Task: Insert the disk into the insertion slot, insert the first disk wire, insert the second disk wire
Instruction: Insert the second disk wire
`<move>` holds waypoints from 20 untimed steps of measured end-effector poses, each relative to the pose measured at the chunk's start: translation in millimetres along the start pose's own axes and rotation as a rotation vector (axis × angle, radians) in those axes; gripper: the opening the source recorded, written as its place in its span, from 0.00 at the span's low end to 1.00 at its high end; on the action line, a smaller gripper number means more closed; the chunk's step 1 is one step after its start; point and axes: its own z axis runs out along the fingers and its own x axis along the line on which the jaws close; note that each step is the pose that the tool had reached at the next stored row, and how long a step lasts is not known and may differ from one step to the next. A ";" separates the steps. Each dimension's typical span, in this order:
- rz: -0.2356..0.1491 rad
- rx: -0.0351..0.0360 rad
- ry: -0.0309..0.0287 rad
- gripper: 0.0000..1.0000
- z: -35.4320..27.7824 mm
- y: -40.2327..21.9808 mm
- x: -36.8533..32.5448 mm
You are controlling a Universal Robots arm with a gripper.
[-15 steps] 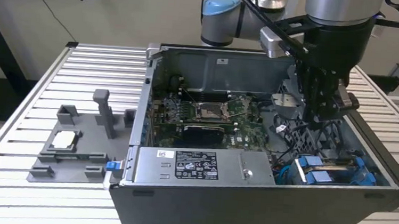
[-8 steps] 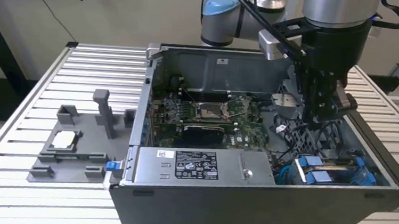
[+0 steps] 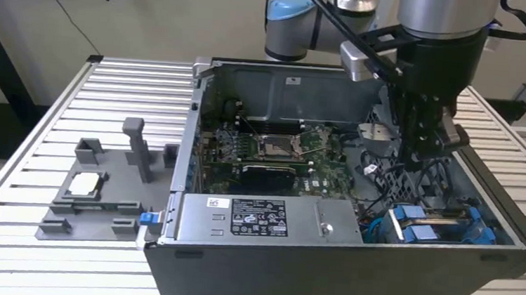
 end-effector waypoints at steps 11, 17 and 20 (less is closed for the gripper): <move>0.000 -0.0002 0.0001 0.16 0.9 0.3 0.0; 0.000 -0.0125 -0.0028 0.16 2.2 0.1 10.2; 0.001 -0.0182 -0.0093 0.16 3.6 -0.7 17.5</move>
